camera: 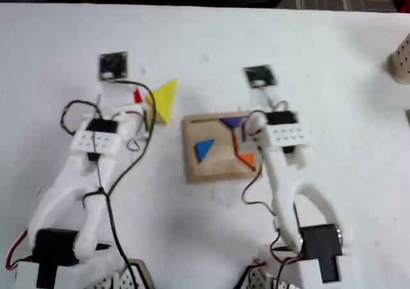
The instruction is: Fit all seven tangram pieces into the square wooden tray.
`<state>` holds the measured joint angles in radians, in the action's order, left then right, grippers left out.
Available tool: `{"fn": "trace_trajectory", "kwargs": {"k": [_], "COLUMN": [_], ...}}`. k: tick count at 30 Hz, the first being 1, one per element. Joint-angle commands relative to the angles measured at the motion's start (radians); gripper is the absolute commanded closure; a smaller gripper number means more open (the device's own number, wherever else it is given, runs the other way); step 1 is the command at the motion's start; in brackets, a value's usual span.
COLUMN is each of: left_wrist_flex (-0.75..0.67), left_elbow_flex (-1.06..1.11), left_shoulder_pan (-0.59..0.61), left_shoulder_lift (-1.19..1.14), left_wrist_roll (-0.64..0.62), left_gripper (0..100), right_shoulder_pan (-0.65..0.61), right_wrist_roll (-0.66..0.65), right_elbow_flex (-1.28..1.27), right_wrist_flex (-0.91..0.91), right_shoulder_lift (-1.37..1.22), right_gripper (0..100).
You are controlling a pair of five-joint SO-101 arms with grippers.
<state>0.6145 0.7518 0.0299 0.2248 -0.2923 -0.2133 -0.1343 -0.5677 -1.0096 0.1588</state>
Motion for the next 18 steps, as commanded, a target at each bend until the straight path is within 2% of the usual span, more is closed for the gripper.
{"fn": "trace_trajectory", "kwargs": {"k": [1,4,9,13,18], "left_wrist_flex": [-0.129,-0.123,0.021,0.051,0.051], "left_elbow_flex": [-0.017,-0.115,-0.305,-0.331,-0.330], "left_shoulder_pan": [0.110,0.145,0.154,0.154,0.151], "left_shoulder_lift": [-0.008,-0.139,-0.314,-0.329,-0.329], "left_wrist_roll": [-0.014,-0.014,-0.012,-0.011,-0.011], "left_gripper": [98,98,98,98,98], "right_shoulder_pan": [-0.143,-0.249,-0.355,-0.348,-0.286], "right_wrist_roll": [0.003,0.060,0.155,0.157,0.155], "right_elbow_flex": [0.055,0.051,-0.005,-0.005,-0.005], "right_wrist_flex": [-0.001,0.033,0.229,0.372,0.397], "right_shoulder_lift": [0.047,0.044,-0.053,-0.174,-0.223], "right_gripper": [98.1,98.1,98.1,98.1,98.1]}}
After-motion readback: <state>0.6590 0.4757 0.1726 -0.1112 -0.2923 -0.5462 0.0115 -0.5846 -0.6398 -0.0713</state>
